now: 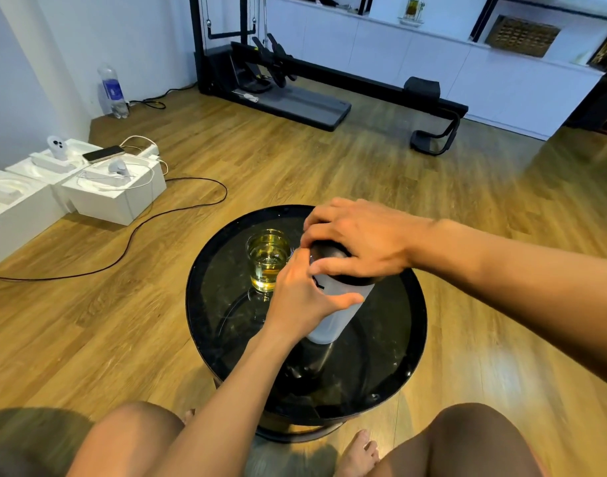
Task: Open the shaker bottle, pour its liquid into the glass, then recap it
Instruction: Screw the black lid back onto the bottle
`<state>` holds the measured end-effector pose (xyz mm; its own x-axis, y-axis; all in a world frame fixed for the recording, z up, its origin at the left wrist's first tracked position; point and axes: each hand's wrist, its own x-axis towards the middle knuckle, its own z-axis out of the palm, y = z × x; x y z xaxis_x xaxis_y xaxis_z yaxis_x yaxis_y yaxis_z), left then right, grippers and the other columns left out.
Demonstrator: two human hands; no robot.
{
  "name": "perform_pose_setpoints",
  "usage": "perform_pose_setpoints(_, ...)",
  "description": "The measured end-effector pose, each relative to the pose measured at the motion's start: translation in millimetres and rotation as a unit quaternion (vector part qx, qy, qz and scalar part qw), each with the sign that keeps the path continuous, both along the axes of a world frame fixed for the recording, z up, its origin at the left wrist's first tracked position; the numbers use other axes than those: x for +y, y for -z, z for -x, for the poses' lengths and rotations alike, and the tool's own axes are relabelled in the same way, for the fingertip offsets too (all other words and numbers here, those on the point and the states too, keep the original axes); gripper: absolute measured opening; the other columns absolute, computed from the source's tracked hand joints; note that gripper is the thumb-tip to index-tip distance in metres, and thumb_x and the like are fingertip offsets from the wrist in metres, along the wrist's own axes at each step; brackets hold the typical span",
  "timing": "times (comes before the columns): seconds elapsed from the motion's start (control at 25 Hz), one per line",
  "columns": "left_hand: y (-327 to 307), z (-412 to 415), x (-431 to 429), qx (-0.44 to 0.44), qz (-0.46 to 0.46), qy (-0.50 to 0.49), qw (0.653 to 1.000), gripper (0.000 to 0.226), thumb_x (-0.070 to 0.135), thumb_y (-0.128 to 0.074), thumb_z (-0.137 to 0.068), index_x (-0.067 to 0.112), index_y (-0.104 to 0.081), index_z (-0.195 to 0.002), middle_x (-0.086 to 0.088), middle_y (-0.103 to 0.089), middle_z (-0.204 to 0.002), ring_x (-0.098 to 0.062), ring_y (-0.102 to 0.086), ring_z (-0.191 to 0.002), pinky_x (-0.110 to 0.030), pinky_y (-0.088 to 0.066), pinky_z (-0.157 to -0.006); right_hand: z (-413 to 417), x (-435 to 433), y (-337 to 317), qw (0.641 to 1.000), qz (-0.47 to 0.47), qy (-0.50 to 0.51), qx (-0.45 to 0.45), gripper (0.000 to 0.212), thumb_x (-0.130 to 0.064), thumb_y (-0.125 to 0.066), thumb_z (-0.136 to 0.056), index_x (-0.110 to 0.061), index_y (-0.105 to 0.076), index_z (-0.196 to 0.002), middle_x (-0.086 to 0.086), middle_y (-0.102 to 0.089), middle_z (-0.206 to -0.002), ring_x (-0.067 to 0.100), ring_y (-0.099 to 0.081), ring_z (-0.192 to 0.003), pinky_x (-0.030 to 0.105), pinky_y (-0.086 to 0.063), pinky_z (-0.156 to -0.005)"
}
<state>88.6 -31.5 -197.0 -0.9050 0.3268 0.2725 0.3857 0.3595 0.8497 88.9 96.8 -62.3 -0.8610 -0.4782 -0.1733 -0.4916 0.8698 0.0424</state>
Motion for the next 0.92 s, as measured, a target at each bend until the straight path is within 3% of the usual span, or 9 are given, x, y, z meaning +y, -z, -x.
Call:
perform_pose_setpoints(0.16,-3,-2,1,-0.024,-0.005,-0.001,1.0,0.093,0.04,-0.092,-0.056,0.001,-0.05,-0.129,-0.007,-0.061,-0.124,-0.022,-0.055,-0.119,-0.024,-0.044,-0.091,5,-15,16,0.987,-0.019,0.157,0.039,0.066,-0.07,-0.037,-0.09,-0.026,-0.054,-0.137,0.006,-0.052,-0.135,0.031,-0.049,-0.121,0.05,-0.046,-0.097)
perform_pose_setpoints(0.28,-4,-3,1,-0.011,-0.013,-0.006,1.0,0.088,0.04,-0.092,-0.057,0.004,-0.053,-0.127,-0.005,-0.06,-0.122,-0.02,-0.056,-0.114,-0.019,-0.044,-0.084,2,-12,5,0.995,-0.012,0.1,0.019,0.076,-0.077,-0.023,-0.085,-0.03,-0.057,-0.133,0.003,-0.053,-0.132,0.025,-0.049,-0.121,0.05,-0.041,-0.099)
perform_pose_setpoints(0.36,-3,-3,2,-0.004,-0.022,-0.002,1.0,0.09,0.041,-0.092,-0.055,0.008,-0.051,-0.129,-0.002,-0.06,-0.123,-0.018,-0.056,-0.115,-0.029,-0.048,-0.091,-4,-5,2,0.998,-0.026,0.044,0.024,0.069,-0.07,-0.023,-0.086,-0.031,-0.058,-0.13,0.0,-0.053,-0.131,0.021,-0.05,-0.119,0.046,-0.04,-0.097)
perform_pose_setpoints(0.44,-3,-3,3,-0.002,-0.023,-0.003,1.0,0.087,0.038,-0.092,-0.055,0.005,-0.051,-0.124,-0.005,-0.061,-0.119,-0.022,-0.057,-0.114,-0.035,-0.048,-0.093,-2,-10,10,0.992,-0.041,0.104,0.052,0.062,-0.062,-0.03,-0.088,-0.025,-0.058,-0.129,0.004,-0.056,-0.131,0.026,-0.052,-0.118,0.046,-0.04,-0.095)
perform_pose_setpoints(0.52,-3,-4,4,-0.01,-0.02,-0.012,1.0,0.087,0.033,-0.093,-0.057,0.003,-0.05,-0.126,-0.007,-0.061,-0.119,-0.024,-0.056,-0.116,-0.027,-0.045,-0.092,5,-20,13,0.98,-0.034,0.188,0.053,0.061,-0.063,-0.038,-0.092,-0.022,-0.055,-0.134,0.009,-0.055,-0.134,0.033,-0.05,-0.122,0.049,-0.04,-0.096)
perform_pose_setpoints(0.6,-4,-3,2,-0.009,-0.023,-0.018,1.0,0.093,0.034,-0.093,-0.057,0.003,-0.048,-0.132,-0.008,-0.06,-0.125,-0.023,-0.055,-0.118,-0.029,-0.047,-0.093,2,-21,8,0.985,-0.015,0.169,0.027,0.062,-0.067,-0.039,-0.091,-0.027,-0.053,-0.136,0.008,-0.051,-0.137,0.031,-0.048,-0.123,0.051,-0.042,-0.095)
perform_pose_setpoints(0.72,-5,-2,3,0.003,-0.033,-0.004,0.999,0.083,0.03,-0.093,-0.056,0.007,-0.051,-0.123,-0.007,-0.06,-0.124,-0.023,-0.057,-0.114,-0.034,-0.049,-0.089,-10,-15,8,0.989,-0.033,0.134,0.054,0.052,-0.061,-0.042,-0.092,-0.028,-0.056,-0.13,0.005,-0.051,-0.131,0.029,-0.049,-0.114,0.05,-0.047,-0.091)
perform_pose_setpoints(0.84,-2,-3,6,0.007,-0.038,-0.009,0.999,0.085,0.027,-0.094,-0.057,0.002,-0.051,-0.126,-0.007,-0.061,-0.116,-0.022,-0.057,-0.111,-0.024,-0.044,-0.086,2,-26,14,0.961,-0.034,0.272,0.035,0.065,-0.063,-0.044,-0.092,-0.019,-0.048,-0.139,0.014,-0.048,-0.135,0.039,-0.046,-0.123,0.052,-0.045,-0.099)
perform_pose_setpoints(0.92,-3,-5,5,0.016,-0.027,-0.015,0.999,0.09,0.028,-0.093,-0.058,-0.003,-0.049,-0.131,-0.012,-0.06,-0.124,-0.027,-0.054,-0.12,-0.027,-0.043,-0.095,4,-27,7,0.965,-0.027,0.26,-0.013,0.073,-0.07,-0.042,-0.088,-0.021,-0.046,-0.142,0.014,-0.046,-0.138,0.04,-0.043,-0.127,0.055,-0.042,-0.102)
